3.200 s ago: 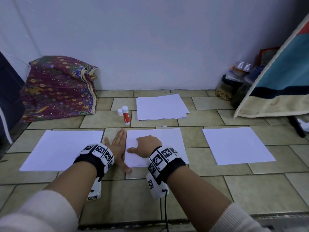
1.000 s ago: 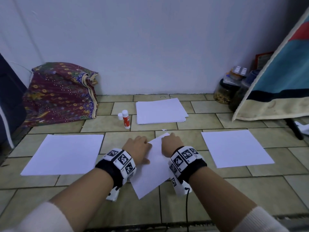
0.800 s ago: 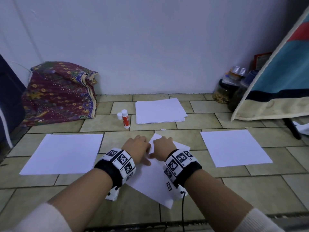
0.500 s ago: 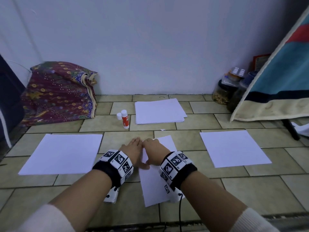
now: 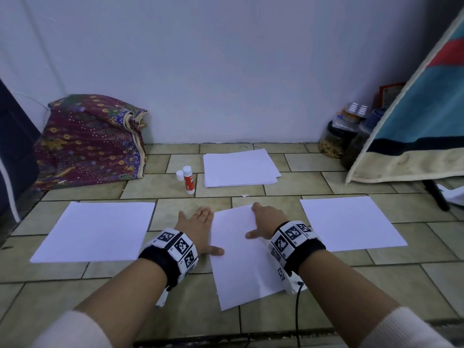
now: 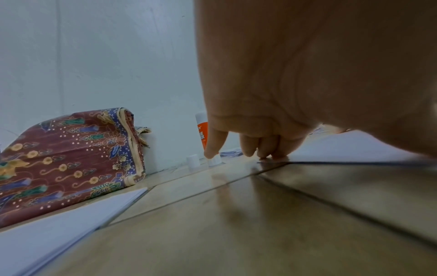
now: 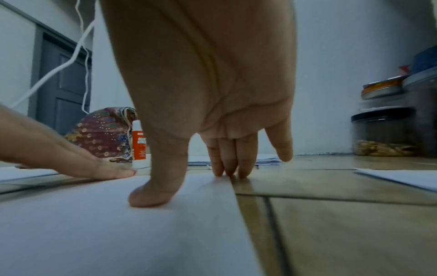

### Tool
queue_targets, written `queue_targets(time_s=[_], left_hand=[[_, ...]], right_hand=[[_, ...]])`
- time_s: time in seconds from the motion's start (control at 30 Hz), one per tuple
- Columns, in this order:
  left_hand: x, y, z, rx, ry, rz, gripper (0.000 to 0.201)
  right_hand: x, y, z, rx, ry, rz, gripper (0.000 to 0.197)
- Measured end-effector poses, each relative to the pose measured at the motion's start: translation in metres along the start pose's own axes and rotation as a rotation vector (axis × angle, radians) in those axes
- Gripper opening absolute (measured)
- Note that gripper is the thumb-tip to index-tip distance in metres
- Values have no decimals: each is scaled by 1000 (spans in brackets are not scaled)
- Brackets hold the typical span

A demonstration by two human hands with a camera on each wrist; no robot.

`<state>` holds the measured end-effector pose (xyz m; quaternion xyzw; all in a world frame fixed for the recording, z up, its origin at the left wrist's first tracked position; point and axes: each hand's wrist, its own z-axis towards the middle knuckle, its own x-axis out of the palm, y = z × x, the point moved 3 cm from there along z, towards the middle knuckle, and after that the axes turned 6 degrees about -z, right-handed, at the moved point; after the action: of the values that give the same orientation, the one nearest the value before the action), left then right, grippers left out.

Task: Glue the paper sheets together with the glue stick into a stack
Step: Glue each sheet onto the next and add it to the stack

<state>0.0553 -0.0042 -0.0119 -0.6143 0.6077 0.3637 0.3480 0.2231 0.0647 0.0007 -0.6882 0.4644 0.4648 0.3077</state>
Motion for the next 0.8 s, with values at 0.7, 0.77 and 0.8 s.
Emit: queue_targets(time_s=[0.7, 0.77, 0.8], left_hand=[[13, 4, 1, -8, 38, -49, 125], [12, 4, -1, -11, 54, -9, 123], [12, 4, -1, -12, 61, -8, 122]], right_hand=[[9, 71, -5, -297, 24, -36, 76], [7, 55, -6, -239, 44, 34, 73], [7, 46, -6, -209, 45, 76, 70]])
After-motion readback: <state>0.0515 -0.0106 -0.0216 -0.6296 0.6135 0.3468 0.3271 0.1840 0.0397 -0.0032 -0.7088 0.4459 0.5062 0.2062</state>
